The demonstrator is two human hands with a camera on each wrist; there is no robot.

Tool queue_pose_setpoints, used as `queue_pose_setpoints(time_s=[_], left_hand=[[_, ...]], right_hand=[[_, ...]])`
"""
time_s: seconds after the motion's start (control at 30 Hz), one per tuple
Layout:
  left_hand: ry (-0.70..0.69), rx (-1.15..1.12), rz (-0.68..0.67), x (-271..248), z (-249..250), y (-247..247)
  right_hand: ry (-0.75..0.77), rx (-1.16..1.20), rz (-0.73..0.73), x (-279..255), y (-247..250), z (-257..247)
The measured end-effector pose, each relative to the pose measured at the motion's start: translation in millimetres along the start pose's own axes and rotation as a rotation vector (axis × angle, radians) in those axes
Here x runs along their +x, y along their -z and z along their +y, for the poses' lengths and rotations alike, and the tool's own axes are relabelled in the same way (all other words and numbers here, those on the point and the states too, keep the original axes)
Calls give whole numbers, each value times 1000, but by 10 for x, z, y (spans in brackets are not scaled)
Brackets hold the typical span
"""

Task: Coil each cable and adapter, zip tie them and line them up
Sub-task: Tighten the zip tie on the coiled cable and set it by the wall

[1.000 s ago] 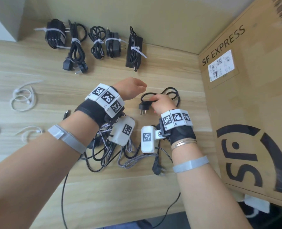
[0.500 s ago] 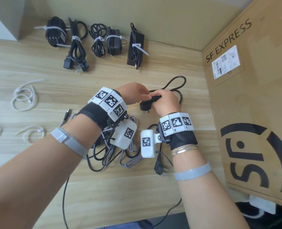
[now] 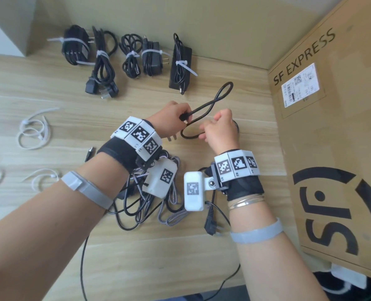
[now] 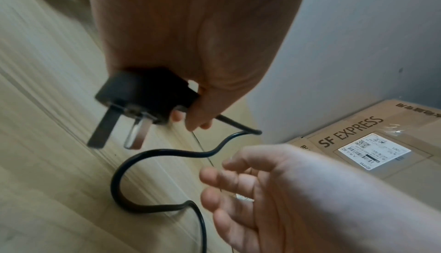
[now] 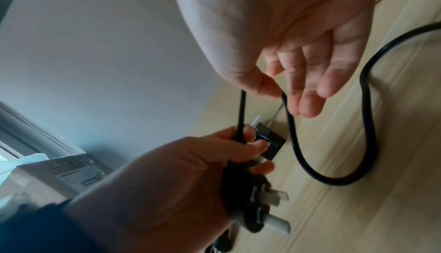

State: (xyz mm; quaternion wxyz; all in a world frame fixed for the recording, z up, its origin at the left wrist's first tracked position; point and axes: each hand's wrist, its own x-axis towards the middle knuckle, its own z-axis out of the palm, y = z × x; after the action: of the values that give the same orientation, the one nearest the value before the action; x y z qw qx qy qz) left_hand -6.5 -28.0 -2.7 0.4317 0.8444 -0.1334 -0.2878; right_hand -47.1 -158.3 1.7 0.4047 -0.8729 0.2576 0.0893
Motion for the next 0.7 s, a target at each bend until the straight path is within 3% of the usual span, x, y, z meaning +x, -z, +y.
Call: queue_pose_setpoints(time_s=[0.17,0.27,0.4,0.57,0.7], left_hand=[[84,-113,-26,-38,-48,43],[60,-158,-25,-59,-63,42],[41,-190,36,-41,-106,97],[18,-247,147,-52,-96,137],[4,-247,36,-78,-103,148]], right_hand=[[-37,-102,-154,71,-97,0],[-6,-88,-200,81,-153,-35],[63,-32,-191,102,-160,-77],[100,-169,-254,137,-180,-53],[56,-284,-251,161,-240,-18]])
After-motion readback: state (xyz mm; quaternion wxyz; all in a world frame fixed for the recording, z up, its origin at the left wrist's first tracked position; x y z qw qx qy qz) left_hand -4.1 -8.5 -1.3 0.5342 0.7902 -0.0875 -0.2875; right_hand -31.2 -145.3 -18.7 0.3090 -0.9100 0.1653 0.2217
